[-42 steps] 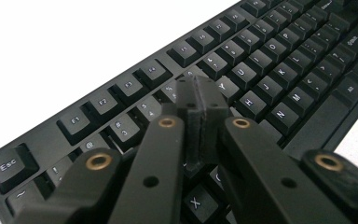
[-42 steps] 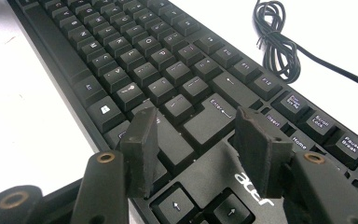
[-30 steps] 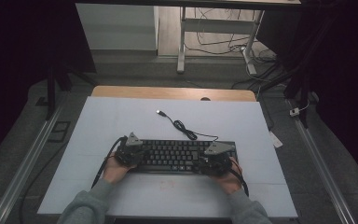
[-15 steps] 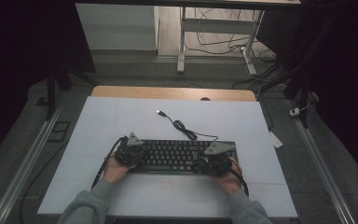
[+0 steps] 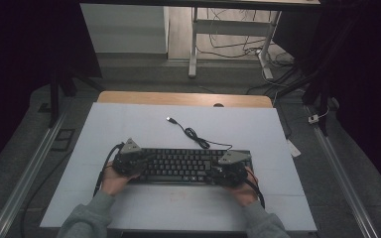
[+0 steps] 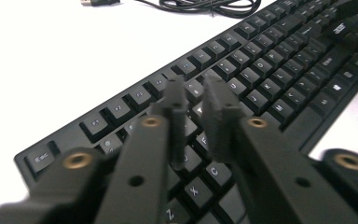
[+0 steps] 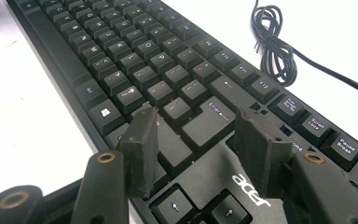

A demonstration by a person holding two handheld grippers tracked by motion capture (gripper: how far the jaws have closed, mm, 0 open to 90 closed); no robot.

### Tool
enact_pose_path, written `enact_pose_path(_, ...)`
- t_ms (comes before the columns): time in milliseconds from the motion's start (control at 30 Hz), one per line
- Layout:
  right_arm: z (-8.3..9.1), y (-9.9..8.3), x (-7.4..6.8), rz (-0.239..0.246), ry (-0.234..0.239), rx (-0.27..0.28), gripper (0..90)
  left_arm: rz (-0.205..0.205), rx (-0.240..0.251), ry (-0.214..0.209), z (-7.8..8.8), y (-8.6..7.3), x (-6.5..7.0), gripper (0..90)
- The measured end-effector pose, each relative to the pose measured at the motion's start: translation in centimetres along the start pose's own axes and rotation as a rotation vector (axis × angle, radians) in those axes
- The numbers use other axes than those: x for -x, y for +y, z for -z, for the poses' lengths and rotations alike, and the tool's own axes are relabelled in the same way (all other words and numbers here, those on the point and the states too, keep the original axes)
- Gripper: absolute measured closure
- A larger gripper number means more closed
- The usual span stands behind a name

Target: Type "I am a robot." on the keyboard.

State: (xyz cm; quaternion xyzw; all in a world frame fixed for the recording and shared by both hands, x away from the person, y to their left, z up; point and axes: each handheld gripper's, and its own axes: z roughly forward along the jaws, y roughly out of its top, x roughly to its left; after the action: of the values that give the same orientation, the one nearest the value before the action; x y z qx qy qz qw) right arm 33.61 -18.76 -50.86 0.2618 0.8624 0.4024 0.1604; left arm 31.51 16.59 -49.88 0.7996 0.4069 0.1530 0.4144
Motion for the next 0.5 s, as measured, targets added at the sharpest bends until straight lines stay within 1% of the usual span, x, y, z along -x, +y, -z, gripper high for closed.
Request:
enact_pose_path(100,-0.02,0.0,-0.01,0.0,0.002,0.001,49.8,-0.004,-0.003,0.008,0.62,-0.07,0.18,59.3)
enact_pose_path(233,-0.03,0.01,-0.04,0.002,0.005,0.004,49.7,0.005,-0.02,0.003,0.95,-0.26,0.21,48.9)
enact_pose_path(367,-0.05,0.02,-0.09,0.002,0.008,0.005,49.7,0.012,-0.038,0.006,0.82,-0.46,0.09,43.4)
enact_pose_path(500,-0.05,0.07,-0.14,-0.002,0.014,0.009,49.7,0.009,-0.051,0.004,0.7,-0.59,0.01,41.7)
